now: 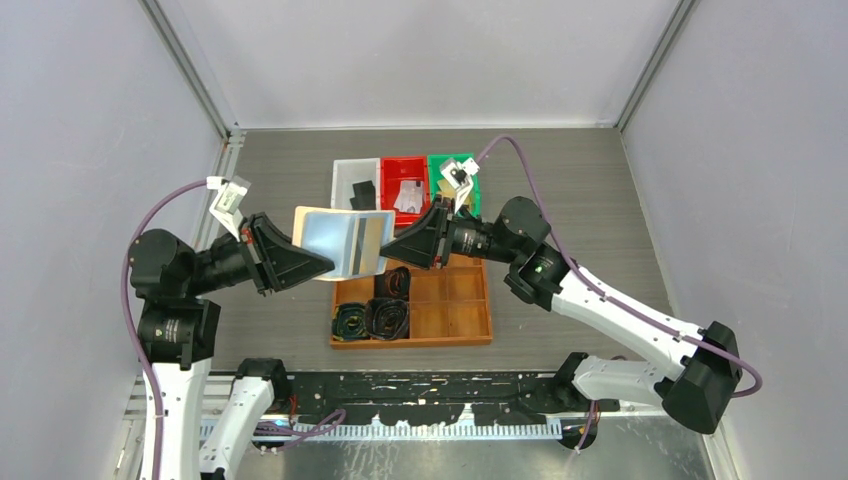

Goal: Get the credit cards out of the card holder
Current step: Remove the credit card from the card holder.

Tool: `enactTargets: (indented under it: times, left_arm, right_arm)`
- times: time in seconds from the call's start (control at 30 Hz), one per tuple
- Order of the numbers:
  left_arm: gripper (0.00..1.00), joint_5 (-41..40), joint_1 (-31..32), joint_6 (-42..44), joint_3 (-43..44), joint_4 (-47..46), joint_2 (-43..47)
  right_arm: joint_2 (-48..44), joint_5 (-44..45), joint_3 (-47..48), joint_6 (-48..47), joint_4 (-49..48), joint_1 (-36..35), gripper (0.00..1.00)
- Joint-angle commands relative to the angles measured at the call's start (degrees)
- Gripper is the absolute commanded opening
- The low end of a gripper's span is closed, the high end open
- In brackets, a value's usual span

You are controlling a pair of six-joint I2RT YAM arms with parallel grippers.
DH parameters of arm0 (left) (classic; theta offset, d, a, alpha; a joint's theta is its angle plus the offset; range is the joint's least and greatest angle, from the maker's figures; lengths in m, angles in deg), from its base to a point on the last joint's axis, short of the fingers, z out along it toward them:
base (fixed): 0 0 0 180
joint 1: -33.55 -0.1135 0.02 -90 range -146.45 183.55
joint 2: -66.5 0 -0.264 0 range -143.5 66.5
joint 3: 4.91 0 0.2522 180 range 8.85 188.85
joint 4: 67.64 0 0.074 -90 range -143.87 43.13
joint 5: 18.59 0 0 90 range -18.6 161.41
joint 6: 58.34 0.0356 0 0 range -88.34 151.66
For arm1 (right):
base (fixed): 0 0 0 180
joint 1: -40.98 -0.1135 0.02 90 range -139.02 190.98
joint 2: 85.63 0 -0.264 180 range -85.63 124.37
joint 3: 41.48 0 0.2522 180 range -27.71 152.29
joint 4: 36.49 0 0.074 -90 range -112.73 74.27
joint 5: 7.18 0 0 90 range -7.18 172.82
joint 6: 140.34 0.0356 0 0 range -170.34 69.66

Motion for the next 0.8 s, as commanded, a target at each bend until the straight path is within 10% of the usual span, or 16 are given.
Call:
enactTargets:
  times: [0.0, 0.77]
  left_arm:
    - [0.0, 0.85, -0.02, -1.14, 1.55, -3.94, -0.02]
    - [0.0, 1.45, -0.05, -3.27, 2.76, -6.07, -0.88]
  right_arm:
    - [-0.07, 0.12, 0.76, 3.37, -10.94, -0.68, 0.35]
    - [4.71, -2.2, -2.65, 14.17, -29.08, -0.89, 0.43]
